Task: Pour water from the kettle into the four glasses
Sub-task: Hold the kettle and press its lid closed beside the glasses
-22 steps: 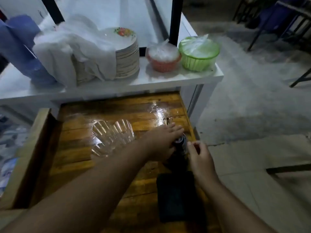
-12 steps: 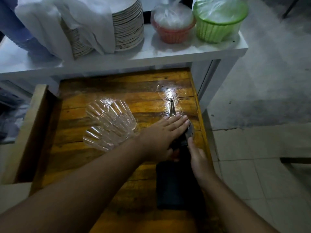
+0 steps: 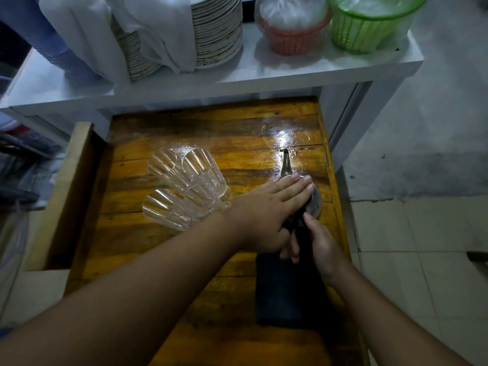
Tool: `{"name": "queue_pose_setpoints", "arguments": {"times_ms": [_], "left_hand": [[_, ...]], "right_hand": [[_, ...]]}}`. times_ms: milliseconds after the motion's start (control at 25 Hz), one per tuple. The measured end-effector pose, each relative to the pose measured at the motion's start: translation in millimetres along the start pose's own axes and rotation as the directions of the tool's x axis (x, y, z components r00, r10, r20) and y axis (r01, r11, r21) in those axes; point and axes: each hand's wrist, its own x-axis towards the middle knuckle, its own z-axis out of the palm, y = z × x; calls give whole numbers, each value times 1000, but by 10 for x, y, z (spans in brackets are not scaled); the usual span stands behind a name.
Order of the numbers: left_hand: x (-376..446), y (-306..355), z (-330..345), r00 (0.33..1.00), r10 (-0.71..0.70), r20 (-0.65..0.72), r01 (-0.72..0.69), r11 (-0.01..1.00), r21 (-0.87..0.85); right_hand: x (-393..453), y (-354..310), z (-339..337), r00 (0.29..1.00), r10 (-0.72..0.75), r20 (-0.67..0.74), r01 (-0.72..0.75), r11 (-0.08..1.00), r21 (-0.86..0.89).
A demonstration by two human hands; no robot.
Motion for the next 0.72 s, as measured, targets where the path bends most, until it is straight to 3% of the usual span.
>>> {"name": "queue_pose_setpoints", "arguments": {"times_ms": [320, 720], "left_hand": [[-98, 102, -67, 999, -18, -43, 19, 1000, 18], [-881, 334, -358, 971, 0, -239, -9, 999, -35]], "right_hand": [[-125, 2, 80, 988, -151, -39, 146, 984, -98], [-788, -431, 520, 983, -174, 60, 182, 969, -165]]}}
